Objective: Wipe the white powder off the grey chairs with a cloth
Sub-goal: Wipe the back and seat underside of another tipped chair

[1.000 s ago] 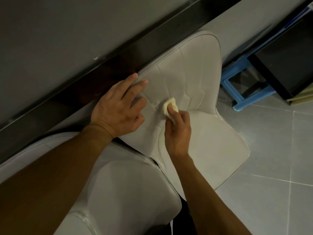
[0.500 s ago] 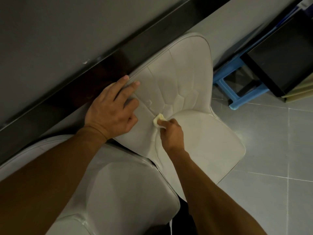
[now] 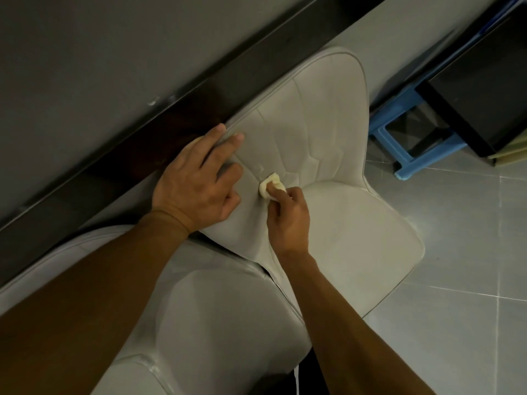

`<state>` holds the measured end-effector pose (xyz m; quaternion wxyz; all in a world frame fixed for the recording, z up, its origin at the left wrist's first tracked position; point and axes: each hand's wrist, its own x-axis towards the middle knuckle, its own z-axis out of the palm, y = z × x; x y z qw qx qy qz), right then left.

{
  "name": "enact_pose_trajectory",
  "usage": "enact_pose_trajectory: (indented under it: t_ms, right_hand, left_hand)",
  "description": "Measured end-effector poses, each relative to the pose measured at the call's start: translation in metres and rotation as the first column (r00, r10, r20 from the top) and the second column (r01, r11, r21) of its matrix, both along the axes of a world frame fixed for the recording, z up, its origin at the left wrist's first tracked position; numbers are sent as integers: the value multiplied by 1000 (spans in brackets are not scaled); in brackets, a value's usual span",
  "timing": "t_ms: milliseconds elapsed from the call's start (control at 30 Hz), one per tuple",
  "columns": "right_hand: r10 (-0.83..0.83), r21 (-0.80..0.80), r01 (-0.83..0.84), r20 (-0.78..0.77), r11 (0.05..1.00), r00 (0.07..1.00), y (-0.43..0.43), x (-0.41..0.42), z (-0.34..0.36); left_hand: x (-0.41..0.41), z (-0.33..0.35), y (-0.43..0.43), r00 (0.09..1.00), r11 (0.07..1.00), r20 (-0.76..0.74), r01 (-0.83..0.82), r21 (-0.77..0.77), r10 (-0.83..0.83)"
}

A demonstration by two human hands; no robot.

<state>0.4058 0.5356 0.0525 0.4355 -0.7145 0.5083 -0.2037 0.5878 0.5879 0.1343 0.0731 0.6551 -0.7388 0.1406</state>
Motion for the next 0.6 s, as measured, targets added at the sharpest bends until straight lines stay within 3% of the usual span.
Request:
enact_pose_trajectory:
  t_ms: [133,200,333,400,467,533,600]
  right_hand:
    - [-1,-218,46,200,975,980,9,9,22]
    - [15,-132,9,184,991,983,10,22,20]
    - [65,40,-65,-5,997,998,10,16,-5]
    - [16,90,-13,-29,996,999,6,2,-13]
    - [-108,126,102,47,987,993,5,-9,-12]
    - [-121,-36,126,127,991,985,6,-8,3]
    - [-19,-212,63,201,975,979,7,2,13]
  left_hand:
    - [-1,0,0,1000,1000,2,-3,-6,3]
    - [0,0,0,1000,1000,6,-8,1,8]
    - [-1,0,0,1000,1000,-5,1,3,-1]
    - [-1,0,0,1000,1000,-8,1,-7,-1]
    - [-2,-1,0,1000,1000,-13,0,-5,0]
    - [-2,0,0,1000,1000,-10,-7,-5,7]
    - [-3,1,-1,1000,1000,-5,-15,2,15]
